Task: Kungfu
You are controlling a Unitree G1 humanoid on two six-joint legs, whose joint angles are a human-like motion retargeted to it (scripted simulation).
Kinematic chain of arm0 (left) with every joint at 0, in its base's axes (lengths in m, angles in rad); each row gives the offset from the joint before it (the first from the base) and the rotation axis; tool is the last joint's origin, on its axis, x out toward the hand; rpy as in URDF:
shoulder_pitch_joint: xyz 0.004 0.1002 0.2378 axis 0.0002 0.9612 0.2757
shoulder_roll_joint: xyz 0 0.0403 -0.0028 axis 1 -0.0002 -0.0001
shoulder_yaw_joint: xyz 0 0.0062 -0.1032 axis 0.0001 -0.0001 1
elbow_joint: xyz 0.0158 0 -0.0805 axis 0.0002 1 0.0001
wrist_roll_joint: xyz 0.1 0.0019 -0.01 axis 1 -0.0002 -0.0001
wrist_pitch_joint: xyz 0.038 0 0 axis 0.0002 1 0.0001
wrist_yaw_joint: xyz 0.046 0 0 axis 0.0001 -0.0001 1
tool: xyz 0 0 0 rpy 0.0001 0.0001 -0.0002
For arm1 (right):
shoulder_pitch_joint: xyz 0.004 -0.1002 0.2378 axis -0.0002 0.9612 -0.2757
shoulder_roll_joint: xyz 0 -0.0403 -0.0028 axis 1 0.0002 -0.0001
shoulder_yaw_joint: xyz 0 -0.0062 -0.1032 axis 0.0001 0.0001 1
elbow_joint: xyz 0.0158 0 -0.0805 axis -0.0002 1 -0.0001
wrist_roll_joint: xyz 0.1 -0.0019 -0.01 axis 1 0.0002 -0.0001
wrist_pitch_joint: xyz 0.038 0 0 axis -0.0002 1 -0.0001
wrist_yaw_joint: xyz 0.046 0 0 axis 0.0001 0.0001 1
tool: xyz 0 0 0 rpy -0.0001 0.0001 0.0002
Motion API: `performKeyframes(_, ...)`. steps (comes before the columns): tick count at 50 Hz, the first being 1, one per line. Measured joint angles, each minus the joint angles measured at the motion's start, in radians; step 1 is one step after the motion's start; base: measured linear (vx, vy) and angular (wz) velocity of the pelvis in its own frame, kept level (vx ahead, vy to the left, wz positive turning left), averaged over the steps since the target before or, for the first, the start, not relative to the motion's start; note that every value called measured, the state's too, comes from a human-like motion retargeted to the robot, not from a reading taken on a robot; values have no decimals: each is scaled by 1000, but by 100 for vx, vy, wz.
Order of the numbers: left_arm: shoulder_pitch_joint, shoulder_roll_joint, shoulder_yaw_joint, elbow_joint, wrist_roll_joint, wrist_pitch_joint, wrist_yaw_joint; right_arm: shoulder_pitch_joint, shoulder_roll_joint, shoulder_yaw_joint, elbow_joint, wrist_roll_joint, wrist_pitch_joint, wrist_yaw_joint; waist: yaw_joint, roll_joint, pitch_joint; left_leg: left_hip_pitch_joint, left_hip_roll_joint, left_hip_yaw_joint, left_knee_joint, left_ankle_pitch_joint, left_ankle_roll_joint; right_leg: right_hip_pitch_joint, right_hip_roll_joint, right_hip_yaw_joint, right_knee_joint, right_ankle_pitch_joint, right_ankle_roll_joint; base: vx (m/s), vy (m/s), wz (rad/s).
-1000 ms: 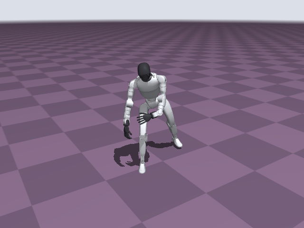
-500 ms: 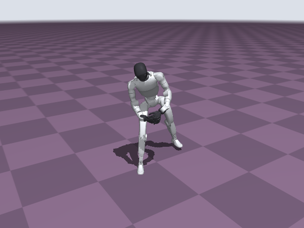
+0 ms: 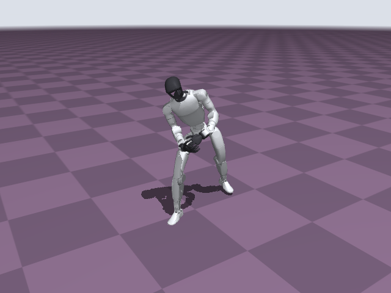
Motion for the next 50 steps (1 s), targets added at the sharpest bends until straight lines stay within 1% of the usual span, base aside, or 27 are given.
performKeyframes(2,-16,-22,-4,2,-93,-44,44,7,12,-51,24,70,30,-19,-8,-3,-12,19,9,17,-1,90,0,-36,-4,-39,50,-40,-40,-16,-46,-66)
performKeyframes(3,-24,-32,-3,3,-143,-66,67,11,16,-76,29,110,40,-30,-14,-9,-23,26,14,30,0,148,0,-46,4,-38,70,-87,-58,-25,-69,-62)
performKeyframes(5,-41,-49,6,13,-248,-109,108,22,12,-131,32,186,48,-55,-27,-38,-50,45,26,51,4,285,0,-67,81,65,109,-213,-36,-24,-82,-63)
performKeyframes(7,-67,-55,22,35,-360,-148,133,38,-5,-188,13,240,37,-82,-37,-50,-58,60,102,29,30,429,0,-51,177,81,157,-304,-39,-19,-95,-123)
performKeyframes(8,-88,-56,33,57,-426,-158,141,47,-20,-212,-5,262,28,-95,-28,-60,-51,72,159,2,64,485,0,-12,233,52,163,-340,-53,-21,-108,-204)
performKeyframes(10,-135,-68,62,95,-556,-155,146,70,-56,-249,-54,292,12,-122,-12,-103,-47,73,171,-47,177,552,83,53,323,47,133,-375,-85,-5,-85,-256)
performKeyframes(13,-170,-75,117,106,-781,-110,101,118,-86,-292,-149,330,0,-153,28,-194,-72,43,-39,-265,396,423,39,118,476,179,54,-376,-119,23,-50,-319)
performKeyframes(15,-185,-63,161,93,-942,-60,67,138,-94,-310,-226,371,-5,-167,47,-269,-75,-13,-209,-312,568,332,0,174,543,303,10,-369,-125,29,-37,-352)
performKeyframes(16,-190,-59,177,89,-1017,-32,51,146,-94,-313,-267,390,-12,-176,49,-296,-77,-58,-222,-273,631,286,0,206,579,351,-8,-369,-131,31,-37,-322)
performKeyframes(17,-194,-55,191,86,-1095,-2,32,155,-93,-316,-310,408,-20,-186,43,-311,-78,-108,-216,-243,695,235,5,243,620,380,-33,-366,-140,34,-45,-259)
performKeyframes(18,-197,-53,199,87,-1177,31,8,169,-90,-320,-354,421,-30,-195,24,-304,-79,-168,-168,-235,760,173,21,288,668,374,-71,-357,-155,38,-48,-233)
performKeyframes(20,-195,-69,215,86,-1320,93,-44,196,-88,-326,-434,434,-49,-205,7,-308,-84,-276,-110,-189,846,72,72,374,737,399,-130,-340,-166,45,-40,-254)
performKeyframes(23,-172,-108,225,83,-1482,178,-125,242,-84,-335,-535,443,-72,-213,24,-334,-107,-381,-132,-204,815,-31,81,508,822,478,-211,-315,-181,56,-29,-332)
performKeyframes(25,-150,-133,219,84,-1558,219,-168,272,-78,-332,-594,453,-90,-222,52,-353,-120,-431,-129,-216,730,-62,80,597,870,553,-249,-301,-192,64,-25,-378)
performKeyframes(28,-120,-155,197,84,-1644,281,-219,311,-68,-310,-673,492,-103,-245,81,-362,-125,-461,-48,-237,497,-61,125,720,936,695,-280,-295,-206,63,-17,-371)
performKeyframes(30,-104,-171,179,81,-1693,328,-254,334,-65,-292,-724,535,-103,-250,95,-354,-121,-432,5,-287,291,-52,155,793,974,782,-287,-297,-213,54,1,-360)
performKeyframes(33,-79,-205,147,72,-1765,394,-301,363,-67,-258,-808,614,-83,-243,108,-335,-116,-346,103,-330,47,-76,191,856,989,885,-247,-320,-192,59,13,-350)
performKeyframes(35,-61,-225,122,62,-1809,430,-328,381,-70,-238,-862,661,-75,-237,118,-317,-114,-274,176,-264,-43,-94,174,883,1014,978,-178,-364,-181,74,35,-331)
performKeyframes(37,-46,-245,91,57,-1833,453,-349,406,-76,-226,-903,684,-82,-245,105,-291,-117,-222,218,-153,-41,-99,184,913,1022,1059,-123,-427,-158,82,44,-250)
performKeyframes(38,-38,-256,77,56,-1836,461,-358,424,-82,-223,-924,693,-96,-252,91,-280,-122,-209,228,-120,-14,-95,170,924,1013,1090,-100,-460,-139,83,49,-168)
performKeyframes(40,-24,-284,41,57,-1827,458,-369,471,-103,-228,-973,705,-144,-277,42,-236,-122,-218,233,-87,62,13,146,937,1004,1087,-64,-516,-98,85,54,-65)
performKeyframes(41,-17,-301,16,58,-1817,442,-368,500,-119,-244,-998,700,-182,-293,0,-197,-120,-263,230,-147,128,61,114,934,995,1023,-72,-525,-72,87,56,24)
performKeyframes(42,-11,-313,-1,55,-1807,431,-368,528,-133,-259,-1021,691,-219,-308,-25,-171,-121,-311,221,-190,206,83,89,928,971,972,-79,-531,-40,92,57,4)
performKeyframes(43,-8,-316,-3,49,-1798,426,-368,553,-143,-271,-1041,671,-255,-320,-15,-173,-129,-362,197,-200,306,53,78,914,918,945,-82,-531,3,81,53,-116)
performKeyframes(45,-6,-295,25,26,-1773,425,-368,579,-152,-259,-1058,600,-315,-351,82,-208,-132,-329,172,-116,333,12,78,876,812,931,-62,-525,77,51,46,-214)
performKeyframes(47,18,-249,55,-6,-1720,411,-383,579,-155,-259,-1051,523,-343,-390,105,-202,-130,-362,182,-96,422,-51,66,867,717,736,-110,-482,119,49,43,-65)
performKeyframes(50,81,-155,122,-70,-1597,370,-391,547,-191,-233,-1051,452,-344,-417,218,-231,-170,-405,131,-75,499,-106,69,838,556,487,-167,-417,160,45,28,-43)
